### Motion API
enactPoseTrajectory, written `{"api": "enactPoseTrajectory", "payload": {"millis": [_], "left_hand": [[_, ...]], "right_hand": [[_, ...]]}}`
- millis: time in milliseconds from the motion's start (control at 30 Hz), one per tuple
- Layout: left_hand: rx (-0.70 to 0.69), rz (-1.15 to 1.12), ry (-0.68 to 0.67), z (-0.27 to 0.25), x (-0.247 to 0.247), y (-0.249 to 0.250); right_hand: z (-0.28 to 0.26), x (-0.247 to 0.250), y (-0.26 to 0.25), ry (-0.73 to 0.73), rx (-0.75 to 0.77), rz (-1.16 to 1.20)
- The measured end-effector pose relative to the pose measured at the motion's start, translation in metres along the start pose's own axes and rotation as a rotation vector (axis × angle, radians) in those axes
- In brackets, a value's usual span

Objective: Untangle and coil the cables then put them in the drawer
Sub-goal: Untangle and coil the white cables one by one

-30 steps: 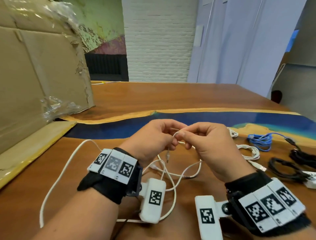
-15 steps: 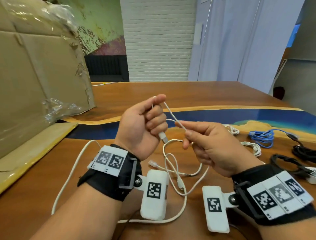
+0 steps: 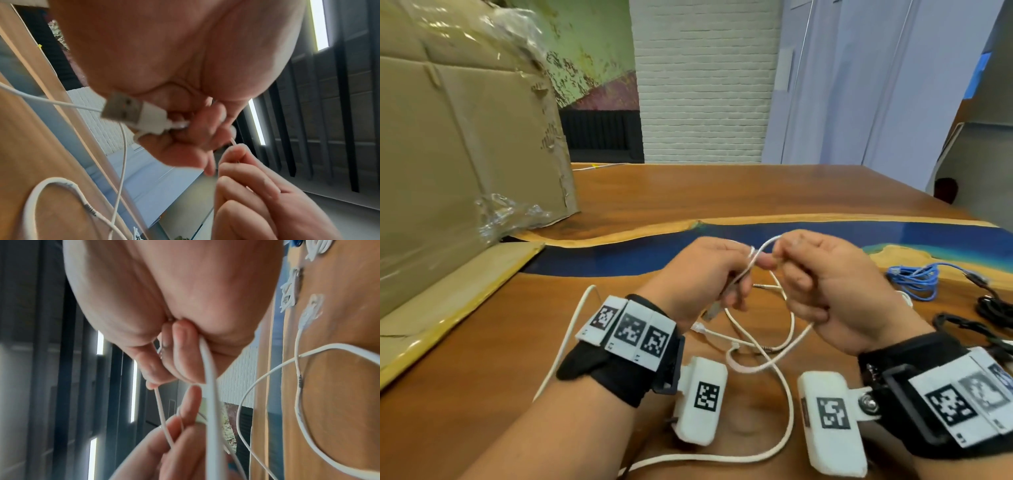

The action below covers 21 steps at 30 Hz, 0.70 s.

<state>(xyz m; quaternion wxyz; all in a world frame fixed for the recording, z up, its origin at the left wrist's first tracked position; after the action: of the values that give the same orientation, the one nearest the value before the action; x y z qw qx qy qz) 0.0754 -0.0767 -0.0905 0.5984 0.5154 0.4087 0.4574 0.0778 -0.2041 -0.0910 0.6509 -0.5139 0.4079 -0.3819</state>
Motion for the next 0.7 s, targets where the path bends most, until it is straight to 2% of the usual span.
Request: {"api": "enactPoseTrajectory", "payload": {"millis": [100,200,333,467,600,700], "left_hand": [[0.068,-0.089,-0.078,-0.004,-0.007,-0.004],[0.088,-0.246,-0.121,-0.006,-0.009,-0.002],[-0.008,-0.545,-0.123,-0.004,-0.008,0.015],[-0.175,-0.804,-0.004,-0.001,0.017,0.033],[-0.281,-0.709,0.189,0.002,0.036,0.031],[-0.245,-0.451,0.185,0.003,0.025,0.023]], "right_hand": [[0.003,0.022,-0.002,0.101,0.023,0.093],[0.007,0.027,0.009,0.133,0.001,0.046],[0.009,0.026,0.019,0.096,-0.064,-0.06],[0.003,0.008,0.032,-0.038,-0.172,-0.277],[-0.007,-0.027,0.041,-0.238,-0.197,-0.457],[-0.013,-0.047,0.033,-0.327,-0.116,-0.488]]}}
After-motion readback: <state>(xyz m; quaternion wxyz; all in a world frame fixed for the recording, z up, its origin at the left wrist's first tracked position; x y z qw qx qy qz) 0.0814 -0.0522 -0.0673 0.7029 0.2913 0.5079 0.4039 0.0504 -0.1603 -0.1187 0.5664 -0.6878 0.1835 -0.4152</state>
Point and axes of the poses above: each hand's wrist, its own z-axis towards the middle knuckle, its own x-axis out of the back of the hand, y = z × x, the point moved 9 cm from there along z, towards the middle knuckle, and after that the axes turned 7 degrees about -z, right-handed, at the moved point
